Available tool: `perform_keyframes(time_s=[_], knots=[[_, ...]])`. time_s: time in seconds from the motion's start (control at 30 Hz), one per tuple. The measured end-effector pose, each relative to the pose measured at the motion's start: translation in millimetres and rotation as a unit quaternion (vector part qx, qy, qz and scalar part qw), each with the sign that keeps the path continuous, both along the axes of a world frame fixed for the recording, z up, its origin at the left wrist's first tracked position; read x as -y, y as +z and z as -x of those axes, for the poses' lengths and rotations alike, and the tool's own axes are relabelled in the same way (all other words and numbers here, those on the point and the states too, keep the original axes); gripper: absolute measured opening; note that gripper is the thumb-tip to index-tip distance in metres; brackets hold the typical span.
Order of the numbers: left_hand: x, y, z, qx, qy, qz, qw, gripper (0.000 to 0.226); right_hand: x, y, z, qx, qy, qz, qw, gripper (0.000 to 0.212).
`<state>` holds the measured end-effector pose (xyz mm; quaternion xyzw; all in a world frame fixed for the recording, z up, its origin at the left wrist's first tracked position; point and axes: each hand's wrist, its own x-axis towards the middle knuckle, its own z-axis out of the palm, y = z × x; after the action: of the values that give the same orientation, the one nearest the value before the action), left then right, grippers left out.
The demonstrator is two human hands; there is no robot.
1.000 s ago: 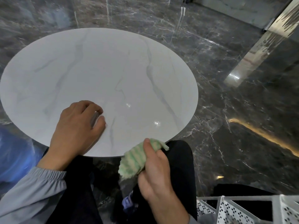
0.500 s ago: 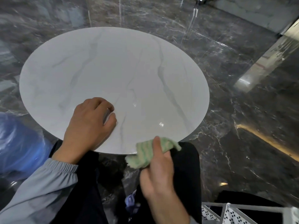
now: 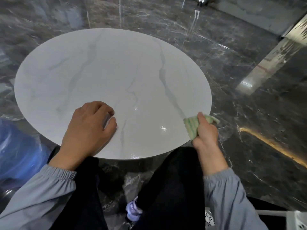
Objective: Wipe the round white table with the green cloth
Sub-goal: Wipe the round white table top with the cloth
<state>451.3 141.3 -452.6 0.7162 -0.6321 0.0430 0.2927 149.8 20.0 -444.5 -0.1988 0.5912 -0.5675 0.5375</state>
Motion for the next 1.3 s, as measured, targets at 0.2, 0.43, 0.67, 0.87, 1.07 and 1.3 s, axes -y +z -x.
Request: perform_keyframes(time_s=[0.2, 0.43, 0.67, 0.87, 1.07, 1.3], knots=[[-1, 1, 0, -0.002, 0.001, -0.009, 1.0, 0.024, 35, 1, 11, -0.336, 0.034, 0.033, 0.941, 0.035], [0, 0, 0, -0.007, 0.001, -0.007, 1.0, 0.023, 14, 8, 13, -0.498, 0.125, 0.126, 0.849, 0.037], [1, 0, -1, 0.004, 0.0, -0.001, 1.0, 0.023, -9, 20, -12, -0.553, 0.417, 0.278, 0.665, 0.062], [0, 2, 2, 0.002, 0.002, -0.001, 1.0, 0.022, -6, 20, 8, -0.534, 0.29, 0.286, 0.741, 0.045], [-1, 3, 1, -0.004, 0.006, -0.017, 1.0, 0.023, -5, 21, 18, -0.599, 0.318, 0.281, 0.679, 0.026], [0, 1, 1, -0.002, 0.002, -0.004, 1.0, 0.022, 22, 23, 13, -0.652, 0.433, 0.146, 0.605, 0.059]])
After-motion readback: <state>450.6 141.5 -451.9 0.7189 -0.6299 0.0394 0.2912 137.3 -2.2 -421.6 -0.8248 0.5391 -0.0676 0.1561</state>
